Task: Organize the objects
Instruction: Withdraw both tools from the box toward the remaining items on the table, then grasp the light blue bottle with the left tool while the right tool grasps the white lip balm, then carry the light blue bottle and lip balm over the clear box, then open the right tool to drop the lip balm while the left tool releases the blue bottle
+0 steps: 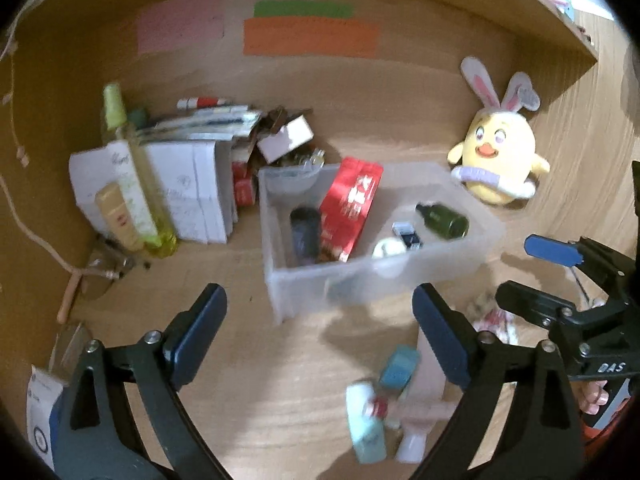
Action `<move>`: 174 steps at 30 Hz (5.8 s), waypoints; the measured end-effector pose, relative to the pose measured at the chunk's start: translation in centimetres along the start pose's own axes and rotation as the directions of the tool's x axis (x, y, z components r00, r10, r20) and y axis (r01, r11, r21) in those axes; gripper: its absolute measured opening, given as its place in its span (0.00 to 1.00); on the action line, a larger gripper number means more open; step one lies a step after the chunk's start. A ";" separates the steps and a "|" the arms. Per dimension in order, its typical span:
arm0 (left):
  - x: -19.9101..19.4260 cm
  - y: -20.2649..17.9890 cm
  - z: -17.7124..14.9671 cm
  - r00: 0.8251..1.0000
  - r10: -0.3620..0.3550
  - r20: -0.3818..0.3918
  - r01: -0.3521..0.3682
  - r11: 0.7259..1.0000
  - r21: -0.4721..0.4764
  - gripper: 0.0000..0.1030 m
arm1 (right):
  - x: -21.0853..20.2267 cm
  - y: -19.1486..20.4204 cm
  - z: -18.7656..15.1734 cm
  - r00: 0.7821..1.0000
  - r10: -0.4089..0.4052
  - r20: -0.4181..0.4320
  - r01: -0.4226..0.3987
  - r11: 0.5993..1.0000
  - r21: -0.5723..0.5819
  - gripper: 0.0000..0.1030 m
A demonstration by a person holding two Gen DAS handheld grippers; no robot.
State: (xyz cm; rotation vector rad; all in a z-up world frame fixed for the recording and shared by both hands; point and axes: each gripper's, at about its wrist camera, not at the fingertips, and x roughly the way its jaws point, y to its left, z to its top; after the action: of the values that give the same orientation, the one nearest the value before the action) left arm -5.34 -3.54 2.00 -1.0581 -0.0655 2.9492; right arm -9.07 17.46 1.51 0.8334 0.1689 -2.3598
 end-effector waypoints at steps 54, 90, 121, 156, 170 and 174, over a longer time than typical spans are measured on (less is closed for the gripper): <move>3.6 -1.4 -8.6 0.977 0.015 -0.211 -0.008 0.999 0.033 0.40 | 1.3 0.4 -4.2 0.984 0.127 -0.126 -0.120 0.991 0.062 0.14; 0.5 -2.3 0.9 0.993 -0.097 0.065 0.097 0.995 0.010 0.24 | -0.9 -5.5 1.6 0.999 0.012 0.042 -0.018 0.988 0.153 0.14; 6.4 -1.0 6.4 0.991 -0.116 0.060 0.120 0.990 -0.071 0.24 | 5.4 -7.2 8.5 1.000 0.005 0.012 -0.007 0.991 0.133 0.14; 10.8 -4.1 5.4 0.973 -0.206 -0.101 0.206 0.978 -0.004 0.24 | 11.4 -6.3 5.6 0.980 -0.024 -0.198 0.034 0.998 0.049 0.31; 6.1 -5.0 4.1 0.978 -0.208 -0.031 0.209 0.977 0.042 0.52 | 2.9 -7.6 3.2 0.993 -0.108 -0.056 0.112 0.992 0.063 0.58; 5.2 -4.9 3.1 0.981 -0.194 -0.029 0.195 0.980 0.036 0.53 | 1.6 -8.5 1.6 0.994 -0.093 -0.063 0.099 0.991 0.089 0.58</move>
State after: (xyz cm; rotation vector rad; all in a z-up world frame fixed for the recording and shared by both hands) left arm -11.37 1.39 1.34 -1.0200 -0.1042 2.7514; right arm -15.95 22.94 1.09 0.9591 0.1278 -2.4498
